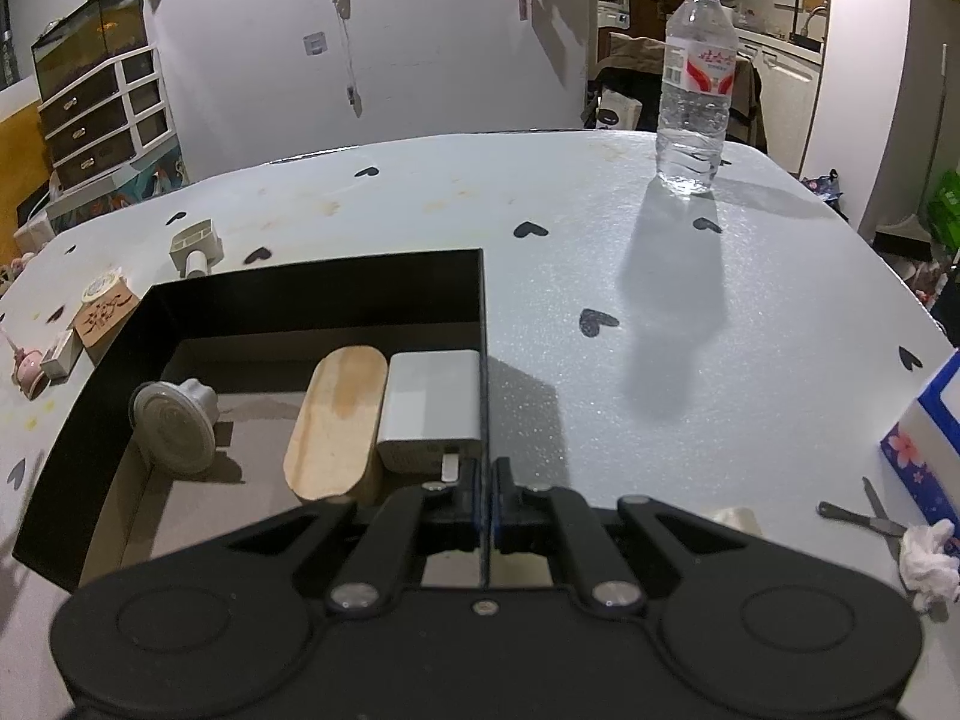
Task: Organize rigid objects
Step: 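Move the left gripper over to the pink eyelash curler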
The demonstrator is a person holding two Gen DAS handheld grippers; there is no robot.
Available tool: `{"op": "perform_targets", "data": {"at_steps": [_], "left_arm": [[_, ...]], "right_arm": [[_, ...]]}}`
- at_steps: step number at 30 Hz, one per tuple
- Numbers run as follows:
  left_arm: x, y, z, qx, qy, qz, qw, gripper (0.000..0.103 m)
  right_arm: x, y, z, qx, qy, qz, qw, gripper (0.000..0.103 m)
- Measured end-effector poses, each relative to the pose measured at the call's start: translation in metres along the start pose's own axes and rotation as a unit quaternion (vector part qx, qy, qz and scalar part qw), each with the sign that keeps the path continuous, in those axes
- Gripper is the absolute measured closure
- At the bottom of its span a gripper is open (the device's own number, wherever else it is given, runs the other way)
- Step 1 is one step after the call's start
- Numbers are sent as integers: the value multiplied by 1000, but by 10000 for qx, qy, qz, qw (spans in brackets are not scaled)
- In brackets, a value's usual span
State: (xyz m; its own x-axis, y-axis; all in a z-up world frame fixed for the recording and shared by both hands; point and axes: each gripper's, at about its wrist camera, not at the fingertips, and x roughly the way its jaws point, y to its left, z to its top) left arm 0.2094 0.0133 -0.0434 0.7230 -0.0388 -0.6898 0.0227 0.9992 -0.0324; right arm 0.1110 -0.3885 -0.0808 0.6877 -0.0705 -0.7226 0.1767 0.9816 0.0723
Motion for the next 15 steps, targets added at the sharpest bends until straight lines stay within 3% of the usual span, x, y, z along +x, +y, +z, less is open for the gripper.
{"op": "perform_targets", "data": {"at_steps": [10,15], "left_arm": [[19,5,-9,214,-125,152,9996,0],[28,2,-10,364,-267,152,9989,6]], "right_arm": [[-8,2,5,12,-82,-65,9999,100],[-15,2,5,27,-141,-69,9999,100]]}}
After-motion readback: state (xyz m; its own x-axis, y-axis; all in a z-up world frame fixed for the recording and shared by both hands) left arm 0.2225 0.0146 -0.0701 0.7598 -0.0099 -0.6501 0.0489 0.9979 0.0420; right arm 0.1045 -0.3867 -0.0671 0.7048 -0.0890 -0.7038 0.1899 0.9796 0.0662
